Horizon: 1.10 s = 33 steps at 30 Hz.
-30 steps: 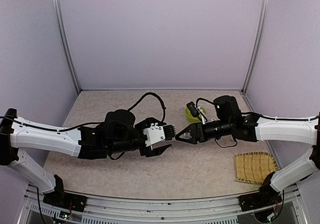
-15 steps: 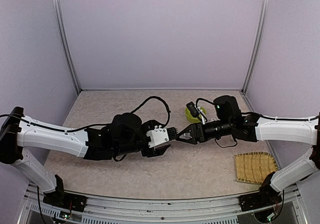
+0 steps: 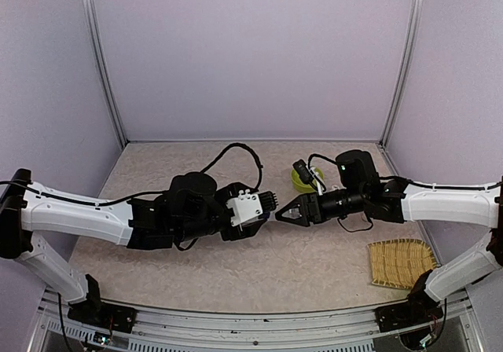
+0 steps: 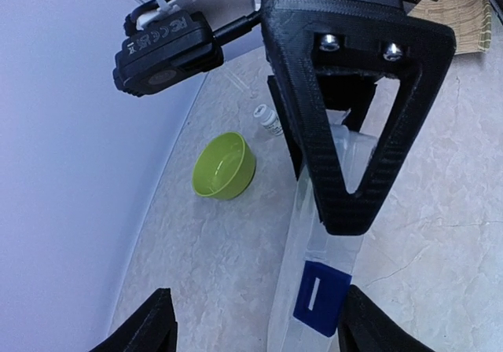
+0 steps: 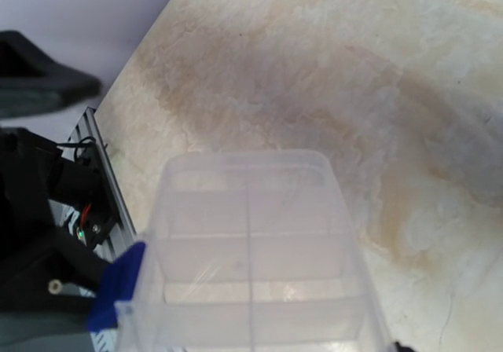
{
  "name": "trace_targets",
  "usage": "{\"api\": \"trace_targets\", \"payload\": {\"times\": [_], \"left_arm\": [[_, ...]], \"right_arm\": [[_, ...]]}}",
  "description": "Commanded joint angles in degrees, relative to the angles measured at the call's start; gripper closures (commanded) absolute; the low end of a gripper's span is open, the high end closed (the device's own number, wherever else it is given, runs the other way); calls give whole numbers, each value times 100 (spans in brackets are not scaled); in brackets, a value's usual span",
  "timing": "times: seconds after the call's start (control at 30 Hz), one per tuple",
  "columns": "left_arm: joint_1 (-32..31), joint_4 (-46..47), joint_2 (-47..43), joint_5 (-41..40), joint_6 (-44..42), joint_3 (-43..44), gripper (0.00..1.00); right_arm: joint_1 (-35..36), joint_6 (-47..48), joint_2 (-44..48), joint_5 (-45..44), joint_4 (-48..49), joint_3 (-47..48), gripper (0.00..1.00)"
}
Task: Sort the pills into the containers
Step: Open the lid of the pill container.
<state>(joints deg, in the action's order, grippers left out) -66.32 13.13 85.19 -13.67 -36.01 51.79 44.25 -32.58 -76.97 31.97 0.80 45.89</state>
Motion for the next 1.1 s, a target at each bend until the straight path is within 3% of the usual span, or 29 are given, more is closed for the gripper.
{"api": "trace_targets", "payload": {"times": [0.0,0.33,0.57,0.8,0.93,1.07], "left_arm": [[58,251,-224,121,81,-47,33],[68,124,-220,234,56,1,37],[136,-496,-250,1183,40,174,50],[175,-644,-110,1052,49,323,63],[157,-558,-105,1005,50,290,62],[85,-442,-74,895,-19,211,45]], "right_arm": [[57,72,70,50,72,-71,64],[57,173,38,64,11,-22,64],[56,296,-15,134,-8,12,65],[57,345,-51,170,-44,64,65],[55,348,-40,178,-46,52,65],[57,317,-44,204,-14,44,65]]}}
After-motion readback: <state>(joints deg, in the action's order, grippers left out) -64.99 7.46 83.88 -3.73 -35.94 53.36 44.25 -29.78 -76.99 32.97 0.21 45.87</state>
